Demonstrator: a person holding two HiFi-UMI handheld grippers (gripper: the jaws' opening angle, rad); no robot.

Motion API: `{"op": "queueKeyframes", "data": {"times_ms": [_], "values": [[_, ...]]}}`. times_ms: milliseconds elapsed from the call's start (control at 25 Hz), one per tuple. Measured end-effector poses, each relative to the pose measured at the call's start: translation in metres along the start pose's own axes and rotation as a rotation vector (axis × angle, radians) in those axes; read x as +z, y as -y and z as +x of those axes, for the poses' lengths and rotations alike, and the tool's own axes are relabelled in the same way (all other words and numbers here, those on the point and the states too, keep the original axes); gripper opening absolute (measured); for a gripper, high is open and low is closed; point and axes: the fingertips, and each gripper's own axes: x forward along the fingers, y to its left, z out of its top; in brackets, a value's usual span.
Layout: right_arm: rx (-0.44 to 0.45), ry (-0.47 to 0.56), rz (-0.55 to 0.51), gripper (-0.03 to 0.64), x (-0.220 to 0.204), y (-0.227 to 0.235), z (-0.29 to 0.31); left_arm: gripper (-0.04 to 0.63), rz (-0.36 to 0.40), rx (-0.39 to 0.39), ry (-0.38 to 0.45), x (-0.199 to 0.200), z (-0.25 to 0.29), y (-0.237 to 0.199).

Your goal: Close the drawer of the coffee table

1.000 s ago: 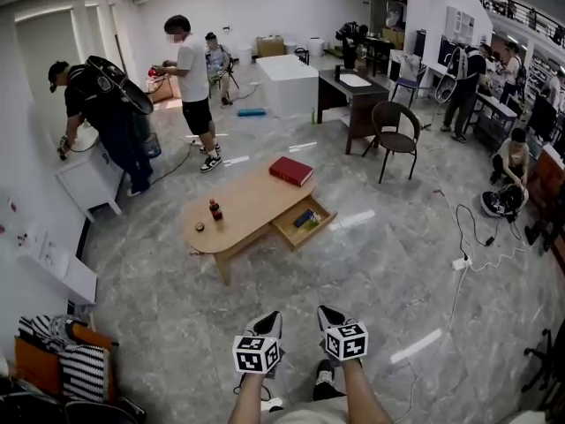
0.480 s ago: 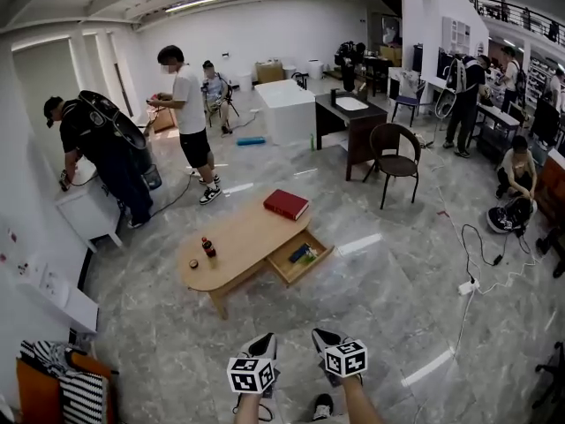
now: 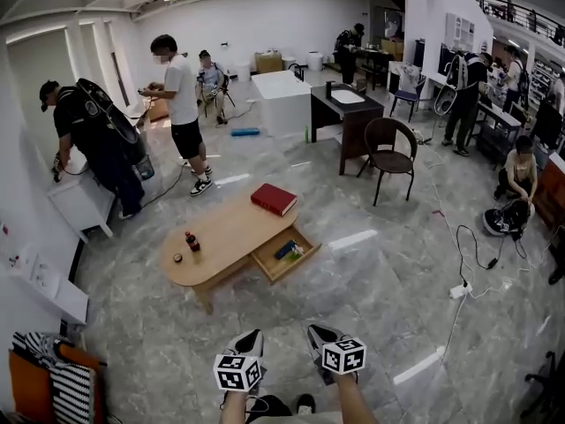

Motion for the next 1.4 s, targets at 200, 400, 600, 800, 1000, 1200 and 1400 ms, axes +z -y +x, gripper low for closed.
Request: {"op": "queueKeyframes", "data": {"times_ms": [200, 400, 600, 800, 1000, 1200, 1400], "values": [[-0.033, 0.011, 0.046, 0.015, -0.008, 0.022, -0.021, 0.009, 0.031, -0.042, -0.045, -0.005, 0.019, 0.025], [-0.094, 0.027, 0.063, 0.015, -0.007, 0.052, -0.033, 0.009, 0.048, -0.093, -0.055, 0.000, 0.049, 0.045], [-0.144, 0.075, 0.112, 0.015, 0.016, 0.087, -0.032, 0.009, 0.061, -0.126, -0.073, 0.007, 0.080, 0.048], [-0.148, 0.071, 0.112, 0.015, 0.030, 0.099, -0.016, 0.009, 0.031, -0.116, -0.066, 0.022, 0.100, 0.033], [-0.142, 0.020, 0.081, 0.015, 0.036, 0.109, 0.011, 0.009, -0.013, -0.123, -0.064, 0.031, 0.127, 0.026], [-0.148, 0.025, 0.106, 0.015, 0.064, 0.120, 0.037, 0.009, -0.043, -0.132, -0.045, 0.055, 0.153, 0.018], [-0.150, -0.017, 0.087, 0.015, 0.078, 0.129, 0.058, 0.009, -0.107, -0.123, -0.029, 0.074, 0.180, 0.001]]}}
